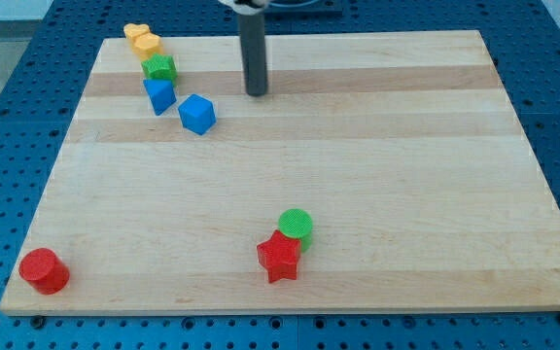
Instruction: Move the blue cube to the bottom of the blue triangle
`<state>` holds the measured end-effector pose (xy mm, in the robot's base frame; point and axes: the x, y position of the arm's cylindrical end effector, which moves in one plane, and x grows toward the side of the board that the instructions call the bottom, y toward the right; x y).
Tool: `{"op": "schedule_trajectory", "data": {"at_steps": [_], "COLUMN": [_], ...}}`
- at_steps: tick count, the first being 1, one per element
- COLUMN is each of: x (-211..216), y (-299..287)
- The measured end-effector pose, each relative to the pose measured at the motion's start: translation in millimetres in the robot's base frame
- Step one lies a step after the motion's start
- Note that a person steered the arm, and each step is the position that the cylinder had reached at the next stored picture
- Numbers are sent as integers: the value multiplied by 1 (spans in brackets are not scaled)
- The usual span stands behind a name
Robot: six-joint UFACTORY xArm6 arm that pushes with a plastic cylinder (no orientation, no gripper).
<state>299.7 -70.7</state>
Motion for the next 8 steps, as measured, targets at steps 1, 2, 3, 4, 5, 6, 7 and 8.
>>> {"op": "schedule_trajectory", "data": {"at_steps": [1, 2, 3, 4, 5, 6, 7, 8], "x": [2, 15, 31, 33, 43, 60, 78, 89], "y": [-41, -66, -70, -67, -56, -42, -16, 9]}}
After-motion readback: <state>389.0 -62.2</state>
